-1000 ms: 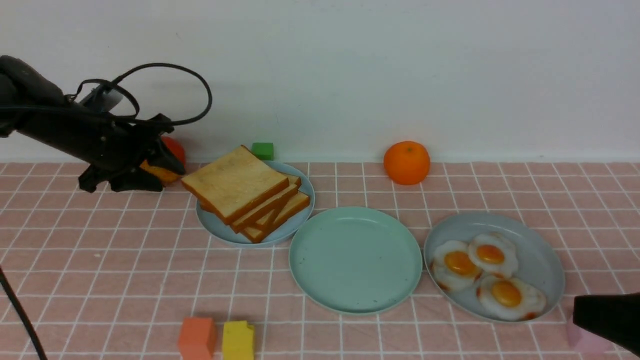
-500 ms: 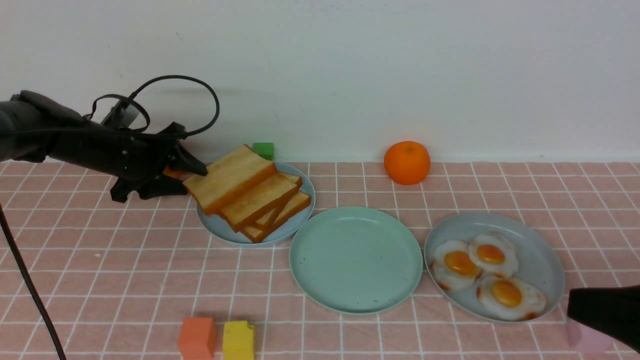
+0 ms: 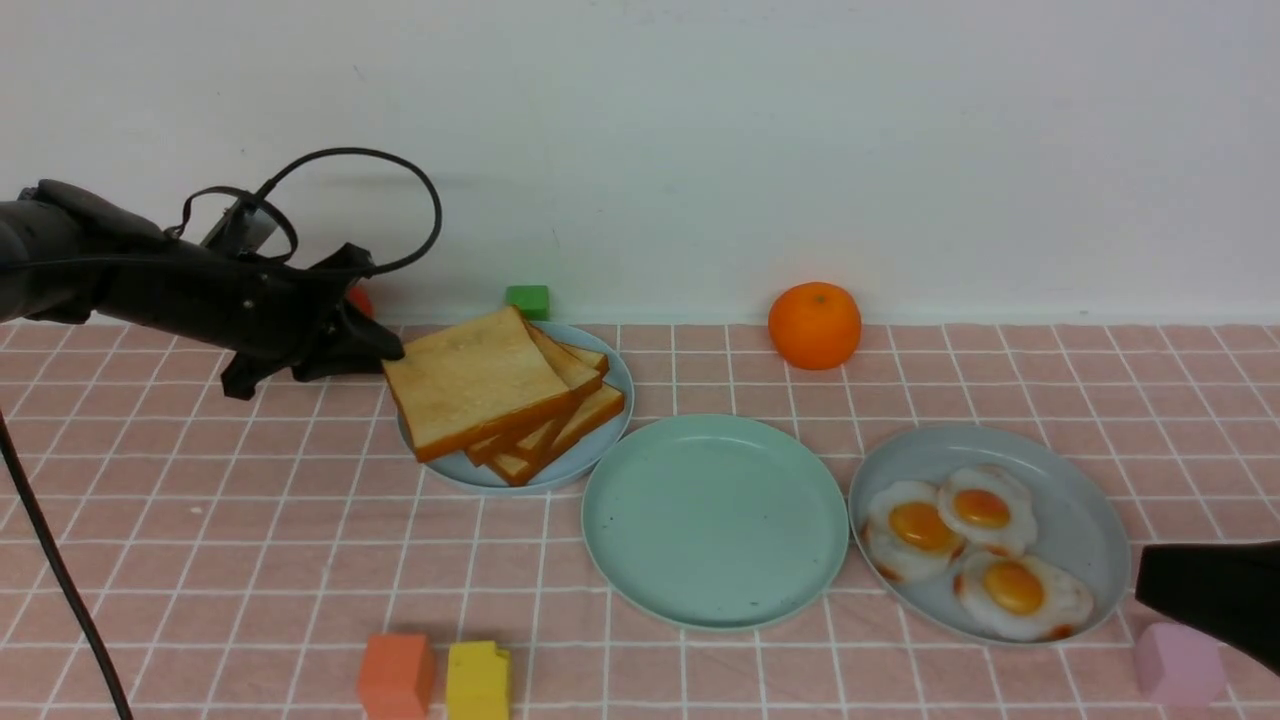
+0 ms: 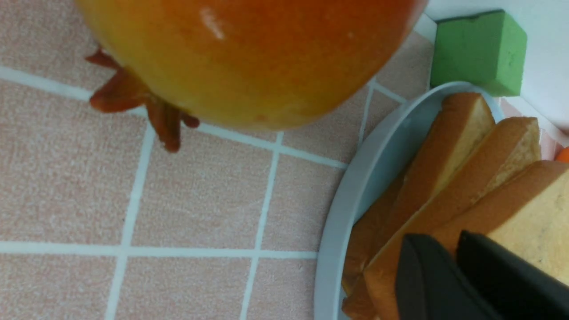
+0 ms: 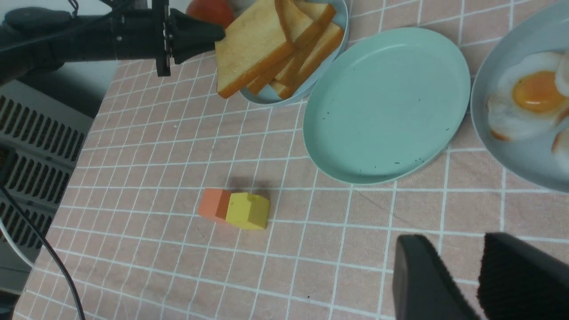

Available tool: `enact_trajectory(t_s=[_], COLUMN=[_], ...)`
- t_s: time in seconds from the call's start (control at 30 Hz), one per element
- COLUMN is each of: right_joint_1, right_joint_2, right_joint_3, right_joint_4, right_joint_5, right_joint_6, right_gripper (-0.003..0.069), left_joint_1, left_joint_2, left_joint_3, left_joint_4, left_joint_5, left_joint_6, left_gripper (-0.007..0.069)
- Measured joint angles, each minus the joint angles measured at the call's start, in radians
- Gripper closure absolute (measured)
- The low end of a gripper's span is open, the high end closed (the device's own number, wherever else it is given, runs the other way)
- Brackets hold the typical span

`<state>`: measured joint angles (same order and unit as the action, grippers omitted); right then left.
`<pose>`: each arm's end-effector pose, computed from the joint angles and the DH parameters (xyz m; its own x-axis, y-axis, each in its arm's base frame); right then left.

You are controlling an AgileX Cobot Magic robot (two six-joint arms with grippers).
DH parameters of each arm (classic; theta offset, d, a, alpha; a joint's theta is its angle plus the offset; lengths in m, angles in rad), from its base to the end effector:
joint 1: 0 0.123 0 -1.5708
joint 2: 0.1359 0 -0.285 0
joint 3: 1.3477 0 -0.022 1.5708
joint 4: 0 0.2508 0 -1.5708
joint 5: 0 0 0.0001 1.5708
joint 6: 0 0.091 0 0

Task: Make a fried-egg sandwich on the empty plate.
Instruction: Use the left arm to grab a slice of bread, then use the left arm to put a slice of bread into the empty plate in the middle

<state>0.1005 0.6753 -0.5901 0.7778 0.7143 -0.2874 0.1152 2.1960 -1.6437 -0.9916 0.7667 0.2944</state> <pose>0.1184 0.0540 0.3098 -0.6544 0.2420 -0.7164 -0.2694 0.8106 0.5200 0.4765 0.0019 0.1763 -0.8177 -0.5154 -0.2564 -0.2075 0.6793 -0.7039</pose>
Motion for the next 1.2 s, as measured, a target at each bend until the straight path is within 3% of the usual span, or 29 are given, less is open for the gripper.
enact_trajectory(t_s=[0.53,0.7,0.97,1.2], right_joint_1=[0.0,0.0,0.0,0.0], right_joint_2=[0.0,0.002,0.1,0.152], right_joint_3=[0.0,0.0,0.0,0.0], right_joint_4=[-0.001,-0.056,-0.244,-0.262], right_joint_5=[0.0,0.022,0.069,0.099], right_joint_6=[0.0,0.018,0.17,0.178], right_gripper=[0.0419,0.0419,0.0419,0.0419], left_joint_1=[0.0,-0.038,-0.27,-0.393], left_joint_2=[-0.123,-0.207,-0.228,-0.18], left_joint_3=[0.0,0.042,0.134,0.134], left_joint_4=[-0.013,-0.017,-0.028,-0.035], left_joint_5=[0.057,0.06,-0.008,-0.125], left_joint_6=[-0.001,0.007,0.179,0.207], left_gripper=[0.0528,0.0529,0.0529,0.0529])
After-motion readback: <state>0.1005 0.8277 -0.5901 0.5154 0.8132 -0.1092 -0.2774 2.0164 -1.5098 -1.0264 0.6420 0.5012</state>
